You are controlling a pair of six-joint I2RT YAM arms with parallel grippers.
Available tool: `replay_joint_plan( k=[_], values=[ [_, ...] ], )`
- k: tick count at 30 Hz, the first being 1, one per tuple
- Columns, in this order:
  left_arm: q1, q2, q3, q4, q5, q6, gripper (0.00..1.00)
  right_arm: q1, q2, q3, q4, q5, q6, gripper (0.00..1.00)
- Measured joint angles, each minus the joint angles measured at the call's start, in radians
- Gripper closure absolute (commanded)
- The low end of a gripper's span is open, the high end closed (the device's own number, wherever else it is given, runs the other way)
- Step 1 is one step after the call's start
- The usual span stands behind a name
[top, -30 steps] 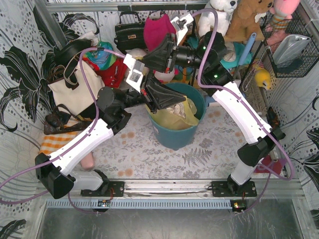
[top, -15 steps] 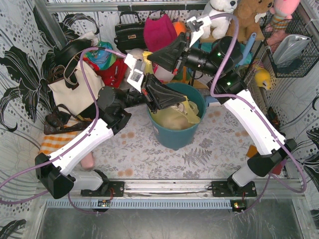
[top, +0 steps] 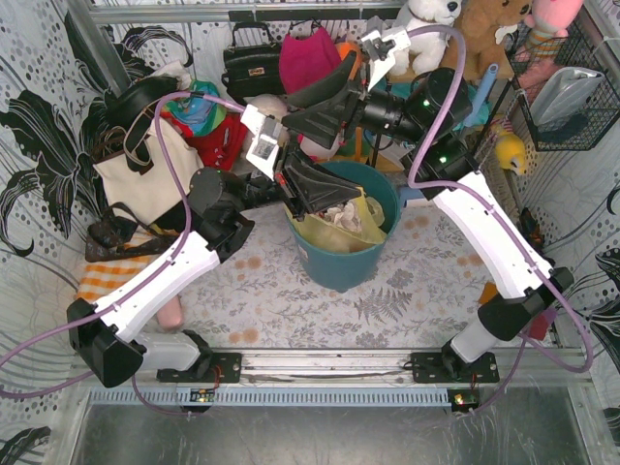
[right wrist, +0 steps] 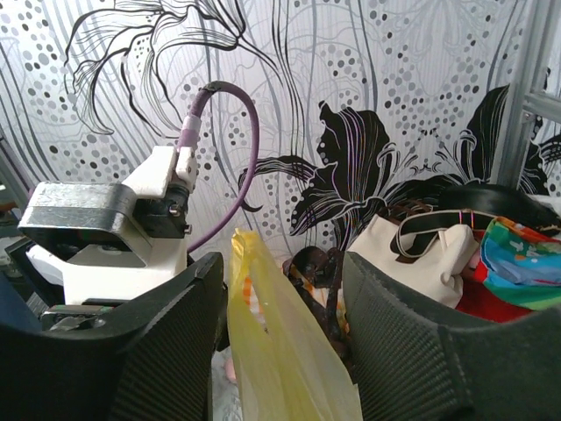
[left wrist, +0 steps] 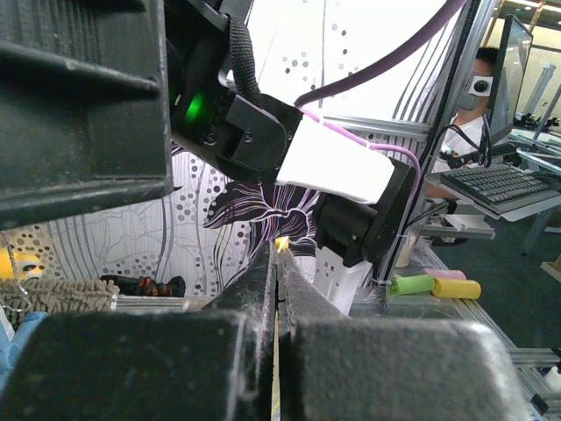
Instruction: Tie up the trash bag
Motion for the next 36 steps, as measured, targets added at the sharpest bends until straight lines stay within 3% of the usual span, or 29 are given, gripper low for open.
replay_joint_plan(
  k=[14,16,22,27,36],
  values=[
    [0.000,-0.032,-0.006,0.000,-0.001,0.003,1.00,0.037,0.111,0.107,-0.002,-0.105,0.026,0.38],
    [0.000,-0.047,-0.009,-0.007,0.000,0.003,1.00,0.048,0.122,0.119,-0.003,-0.104,0.027,0.45],
    [0.000,-0.050,-0.009,-0.006,0.000,0.005,1.00,0.055,0.135,0.144,-0.023,-0.104,0.016,0.81],
    [0.000,-0.050,-0.009,-0.006,-0.001,0.007,1.00,0.055,0.137,0.144,-0.045,-0.098,0.003,0.99],
    [0.000,-0.050,-0.013,-0.006,-0.001,0.008,1.00,0.055,0.093,0.099,-0.122,0.018,-0.070,1.00]
  ],
)
